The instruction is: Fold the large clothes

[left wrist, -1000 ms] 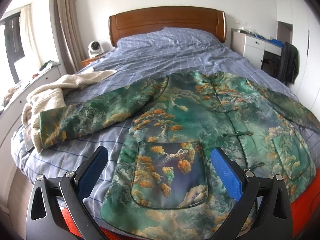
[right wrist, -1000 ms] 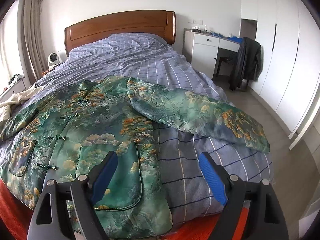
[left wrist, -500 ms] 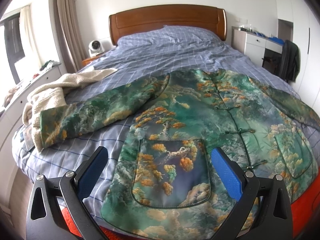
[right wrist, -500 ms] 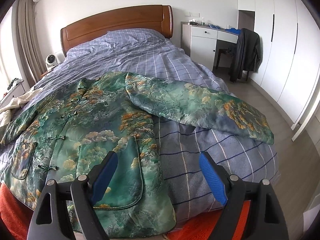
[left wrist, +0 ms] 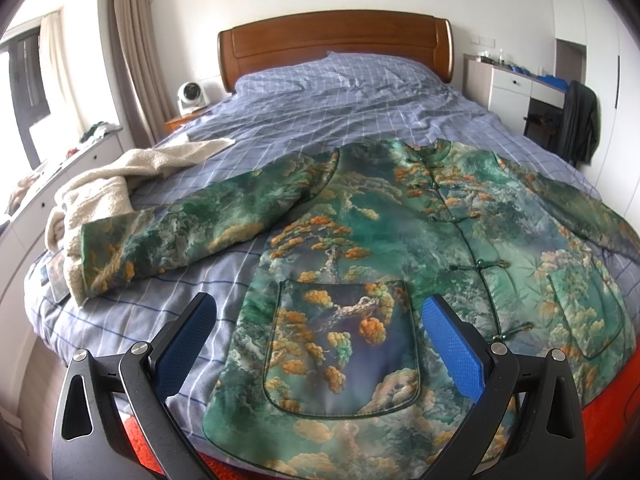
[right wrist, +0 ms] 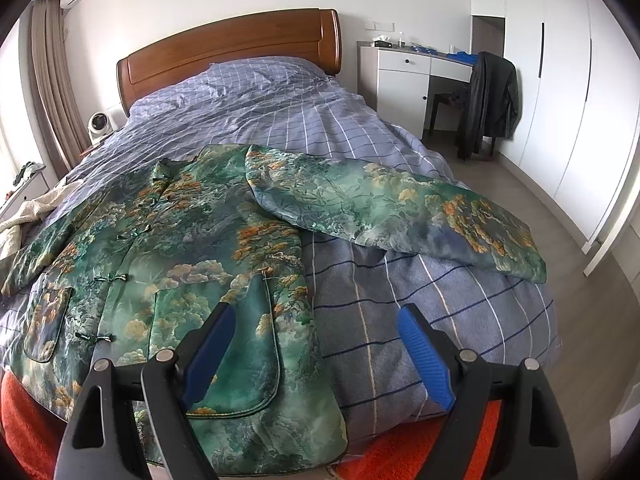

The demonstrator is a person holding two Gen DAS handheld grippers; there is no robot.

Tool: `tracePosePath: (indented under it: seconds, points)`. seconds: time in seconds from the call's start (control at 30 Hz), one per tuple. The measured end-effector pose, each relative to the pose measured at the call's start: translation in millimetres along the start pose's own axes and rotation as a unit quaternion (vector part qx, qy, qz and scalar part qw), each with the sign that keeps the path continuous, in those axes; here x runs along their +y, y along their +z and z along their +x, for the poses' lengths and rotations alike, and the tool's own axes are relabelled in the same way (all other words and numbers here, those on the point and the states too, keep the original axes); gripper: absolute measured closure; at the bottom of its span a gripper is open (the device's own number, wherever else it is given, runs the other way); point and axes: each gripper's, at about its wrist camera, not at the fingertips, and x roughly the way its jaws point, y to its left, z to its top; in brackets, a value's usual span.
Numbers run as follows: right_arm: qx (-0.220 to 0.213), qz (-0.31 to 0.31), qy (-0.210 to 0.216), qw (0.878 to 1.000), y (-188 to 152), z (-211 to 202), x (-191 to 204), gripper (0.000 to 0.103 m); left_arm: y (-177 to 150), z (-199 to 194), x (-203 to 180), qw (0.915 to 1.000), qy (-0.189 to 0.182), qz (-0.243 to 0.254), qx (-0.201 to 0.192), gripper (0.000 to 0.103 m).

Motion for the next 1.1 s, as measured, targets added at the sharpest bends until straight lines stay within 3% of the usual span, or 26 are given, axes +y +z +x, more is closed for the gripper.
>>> tracePosePath:
  seconds: [0.9, 1.0, 1.1]
  points:
    - [0.002, 0.022, -0.013, 1.0, -4, 2, -17, 0.018, 3, -3, 1, 1.0, 0.004, 0.0, -0.005, 0.001]
    - [-0.01, 0.037, -0.021, 0.999, -7, 3, -31, 0.018, 2, -1, 4, 1.0, 0.002, -0.004, -0.004, 0.001]
    - [-0.012, 0.092, -0.016, 0.996, -13, 4, -60, 0.018, 1, 3, 4, 1.0, 0.003, -0.004, 0.005, 0.001]
